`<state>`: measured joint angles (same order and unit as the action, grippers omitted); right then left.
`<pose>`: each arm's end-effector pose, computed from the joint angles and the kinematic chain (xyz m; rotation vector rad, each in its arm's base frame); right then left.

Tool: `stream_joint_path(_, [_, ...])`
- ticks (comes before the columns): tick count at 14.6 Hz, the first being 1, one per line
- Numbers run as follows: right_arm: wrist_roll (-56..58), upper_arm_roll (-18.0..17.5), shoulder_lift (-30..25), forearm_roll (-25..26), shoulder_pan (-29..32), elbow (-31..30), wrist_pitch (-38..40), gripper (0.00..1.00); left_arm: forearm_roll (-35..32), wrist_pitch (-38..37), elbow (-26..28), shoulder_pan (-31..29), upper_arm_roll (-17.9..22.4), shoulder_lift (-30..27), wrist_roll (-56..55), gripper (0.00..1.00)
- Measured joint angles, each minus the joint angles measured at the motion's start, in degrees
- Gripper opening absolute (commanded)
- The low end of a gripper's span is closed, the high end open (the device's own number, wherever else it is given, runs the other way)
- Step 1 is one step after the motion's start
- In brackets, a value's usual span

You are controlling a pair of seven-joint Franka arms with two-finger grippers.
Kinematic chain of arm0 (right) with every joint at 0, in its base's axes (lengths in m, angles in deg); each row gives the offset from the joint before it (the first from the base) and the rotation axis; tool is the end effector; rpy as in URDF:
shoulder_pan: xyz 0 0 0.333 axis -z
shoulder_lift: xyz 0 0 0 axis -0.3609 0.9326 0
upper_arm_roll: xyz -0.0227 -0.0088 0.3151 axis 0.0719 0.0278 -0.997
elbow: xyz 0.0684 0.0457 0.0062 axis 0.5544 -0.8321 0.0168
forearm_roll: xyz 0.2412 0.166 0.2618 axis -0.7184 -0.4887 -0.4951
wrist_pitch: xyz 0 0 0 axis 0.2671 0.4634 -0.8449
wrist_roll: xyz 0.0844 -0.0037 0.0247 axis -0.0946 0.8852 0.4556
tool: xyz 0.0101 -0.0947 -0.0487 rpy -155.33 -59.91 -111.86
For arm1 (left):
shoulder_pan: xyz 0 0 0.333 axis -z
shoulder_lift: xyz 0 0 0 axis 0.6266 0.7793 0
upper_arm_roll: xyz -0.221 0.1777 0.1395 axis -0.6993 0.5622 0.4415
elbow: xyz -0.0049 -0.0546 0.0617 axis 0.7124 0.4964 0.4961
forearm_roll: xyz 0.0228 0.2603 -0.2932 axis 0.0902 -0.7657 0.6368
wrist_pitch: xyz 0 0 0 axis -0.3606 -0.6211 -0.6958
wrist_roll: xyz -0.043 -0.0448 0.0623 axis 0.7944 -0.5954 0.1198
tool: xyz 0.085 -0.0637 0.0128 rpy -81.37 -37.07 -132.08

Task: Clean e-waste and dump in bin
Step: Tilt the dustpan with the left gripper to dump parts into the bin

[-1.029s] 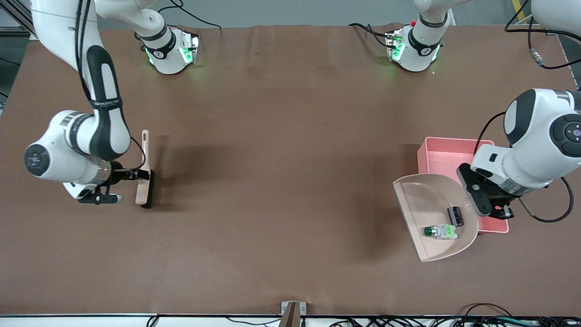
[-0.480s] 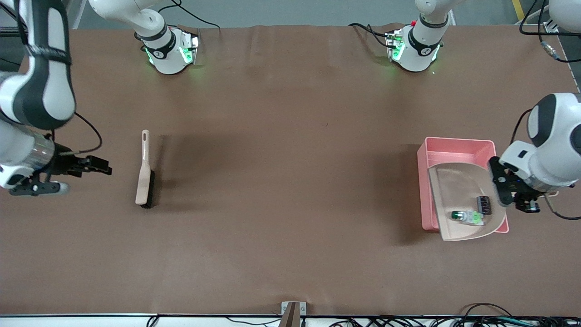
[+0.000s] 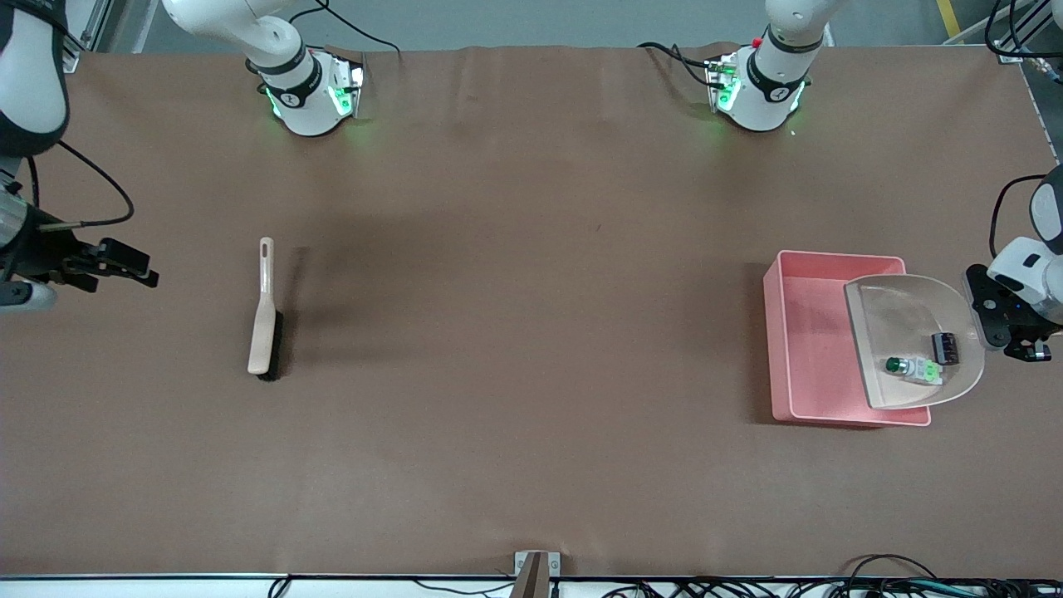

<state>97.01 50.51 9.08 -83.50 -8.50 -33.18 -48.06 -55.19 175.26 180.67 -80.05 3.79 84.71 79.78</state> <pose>0.5816 -0.0611 0.5411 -3.0555 -0.0515 -0.0349 0.6184 0.1747 0.3735 -2.0481 2.0790 0.2742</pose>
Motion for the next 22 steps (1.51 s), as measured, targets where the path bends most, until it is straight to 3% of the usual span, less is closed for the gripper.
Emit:
stream_joint_path(2, [-1.6,-1.9,0.0,1.9,1.7,3.2,3.9,1.0,-3.0,0.3,0.3,-0.1,0.0,-0.1,0.0,0.0])
stream_joint_path(6, [-4.9,-16.2,0.2,2.7,15.8,4.2,4.7,1.0,-7.5,2.4,1.5,-0.1,0.0,-0.2,-0.6,0.0])
stream_joint_path(12, [-5.3,-33.3,0.2,2.8,32.9,4.4,4.5,1.0,-17.9,2.7,2.2,-0.1,-0.1,-0.2,-11.1,0.0])
stream_joint_path(15, [-5.3,-35.1,0.2,2.8,34.9,4.8,4.4,1.0,-20.9,2.8,2.3,0.1,-0.3,-0.2,-11.4,0.0])
stream_joint_path(22, [-9.4,-36.0,0.2,6.6,33.1,7.3,5.4,1.0,-26.2,2.9,3.0,0.3,-2.7,-0.2,-10.9,0.01])
